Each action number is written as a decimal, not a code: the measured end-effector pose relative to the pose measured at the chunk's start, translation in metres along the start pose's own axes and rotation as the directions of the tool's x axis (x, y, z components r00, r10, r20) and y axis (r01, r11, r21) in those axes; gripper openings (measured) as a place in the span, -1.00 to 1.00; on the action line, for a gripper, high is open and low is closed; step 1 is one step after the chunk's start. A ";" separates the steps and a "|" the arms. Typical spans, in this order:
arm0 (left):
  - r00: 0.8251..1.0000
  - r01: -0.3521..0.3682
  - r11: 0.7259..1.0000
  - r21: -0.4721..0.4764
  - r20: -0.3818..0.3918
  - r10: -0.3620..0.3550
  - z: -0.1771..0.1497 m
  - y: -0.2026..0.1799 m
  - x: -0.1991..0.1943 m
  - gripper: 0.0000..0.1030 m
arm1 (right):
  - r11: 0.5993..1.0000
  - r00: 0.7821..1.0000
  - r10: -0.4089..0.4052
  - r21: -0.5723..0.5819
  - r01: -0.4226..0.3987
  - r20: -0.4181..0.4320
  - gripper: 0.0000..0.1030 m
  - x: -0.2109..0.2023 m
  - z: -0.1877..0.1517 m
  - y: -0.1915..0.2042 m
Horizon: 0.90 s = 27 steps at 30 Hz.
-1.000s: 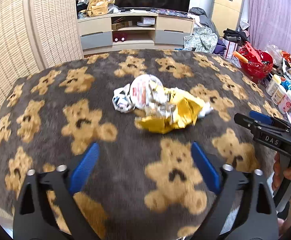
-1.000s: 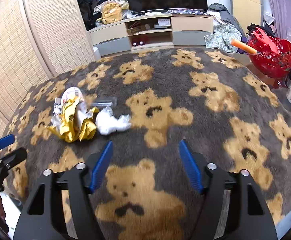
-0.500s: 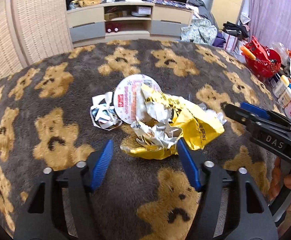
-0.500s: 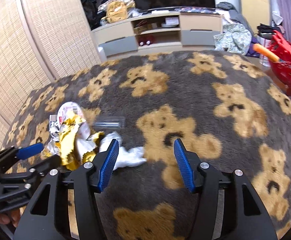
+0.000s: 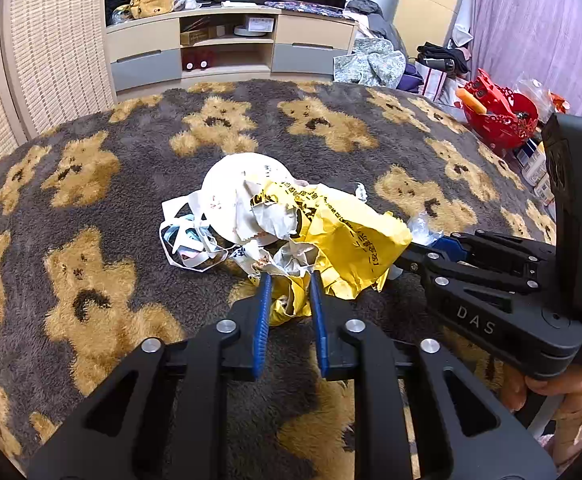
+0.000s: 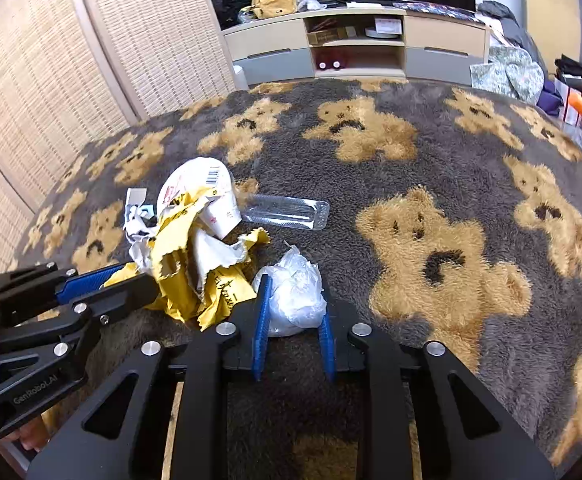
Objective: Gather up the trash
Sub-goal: 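Grasp the yellow crumpled wrapper with the left tool while the right tool grasps the white plastic bag, then carry the yellow wrapper and white bag down over the metal bin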
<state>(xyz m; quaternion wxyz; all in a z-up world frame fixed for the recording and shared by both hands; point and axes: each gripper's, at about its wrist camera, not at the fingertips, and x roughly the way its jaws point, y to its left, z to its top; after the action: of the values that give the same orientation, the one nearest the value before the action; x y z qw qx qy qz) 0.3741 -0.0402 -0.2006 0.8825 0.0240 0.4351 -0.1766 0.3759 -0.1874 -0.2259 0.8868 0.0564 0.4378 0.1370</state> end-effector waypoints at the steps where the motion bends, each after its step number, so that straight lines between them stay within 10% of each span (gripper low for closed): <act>1: 1.000 -0.003 1.000 0.007 0.004 0.003 -0.001 -0.002 -0.001 -0.73 | 1.000 1.000 0.005 0.003 -0.005 -0.001 -0.61 -0.002 -0.001 -0.001; 27: 0.988 -0.029 0.999 0.022 0.155 0.025 -0.055 -0.049 -0.157 -0.89 | 0.997 0.987 -0.069 -0.014 0.072 0.146 -0.62 -0.166 -0.045 0.016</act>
<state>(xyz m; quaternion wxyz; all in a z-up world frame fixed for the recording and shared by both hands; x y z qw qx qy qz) 0.2284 -0.0295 -0.1072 0.9156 0.0269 0.3628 -0.1712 0.2410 -0.2220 -0.1237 0.9212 0.0420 0.3723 0.1052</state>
